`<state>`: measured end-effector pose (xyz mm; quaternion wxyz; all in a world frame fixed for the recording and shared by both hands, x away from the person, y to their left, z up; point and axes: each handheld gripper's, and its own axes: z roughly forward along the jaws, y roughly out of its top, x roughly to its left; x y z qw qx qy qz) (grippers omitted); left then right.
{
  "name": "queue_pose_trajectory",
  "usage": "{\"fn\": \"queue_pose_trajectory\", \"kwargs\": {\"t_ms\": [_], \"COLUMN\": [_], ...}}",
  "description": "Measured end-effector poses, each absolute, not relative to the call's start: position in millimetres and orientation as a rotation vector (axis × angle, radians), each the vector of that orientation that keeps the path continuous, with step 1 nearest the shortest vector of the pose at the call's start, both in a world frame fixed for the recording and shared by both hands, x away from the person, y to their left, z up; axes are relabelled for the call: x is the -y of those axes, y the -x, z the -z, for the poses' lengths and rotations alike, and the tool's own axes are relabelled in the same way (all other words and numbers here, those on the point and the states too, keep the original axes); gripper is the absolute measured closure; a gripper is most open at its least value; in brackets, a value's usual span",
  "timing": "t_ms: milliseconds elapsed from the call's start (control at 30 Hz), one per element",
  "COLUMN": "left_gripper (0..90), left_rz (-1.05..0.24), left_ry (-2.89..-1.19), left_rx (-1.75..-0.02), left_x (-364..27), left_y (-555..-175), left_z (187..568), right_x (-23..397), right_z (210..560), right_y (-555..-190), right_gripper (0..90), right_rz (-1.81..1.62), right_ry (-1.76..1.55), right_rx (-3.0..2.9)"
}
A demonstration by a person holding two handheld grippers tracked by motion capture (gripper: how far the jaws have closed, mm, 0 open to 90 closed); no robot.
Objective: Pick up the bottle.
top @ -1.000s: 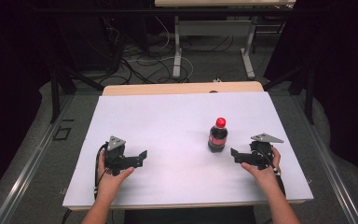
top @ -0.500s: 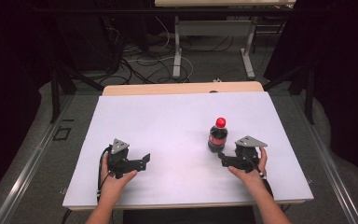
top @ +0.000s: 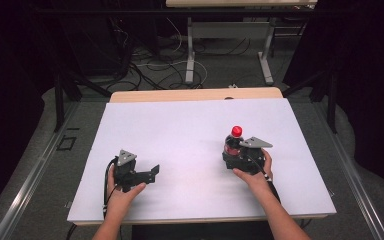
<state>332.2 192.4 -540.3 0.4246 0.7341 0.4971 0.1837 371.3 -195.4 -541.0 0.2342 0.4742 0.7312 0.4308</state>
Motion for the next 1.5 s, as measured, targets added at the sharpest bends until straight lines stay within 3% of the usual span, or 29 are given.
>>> {"fn": "queue_pose_trajectory", "kwargs": {"t_ms": [300, 633, 1500], "left_gripper": [0.5, 0.4, 0.4], "left_rz": [-0.451, -0.449, -0.437], "left_ry": [-1.854, -1.856, -1.844], "left_rx": [-1.243, -1.234, -1.230], "left_x": [-191, -190, -193], "left_y": [-334, -335, -335], "left_z": [542, 544, 540], "right_x": [199, 197, 177], "right_z": [534, 530, 509], "right_y": [-378, -379, -357], "right_gripper": [17.8, 27.7, 28.7], "right_rz": [-1.223, -1.203, -1.223], "right_ry": [-1.309, -1.265, -1.075], "right_rx": [-1.966, -1.997, -2.172]}}
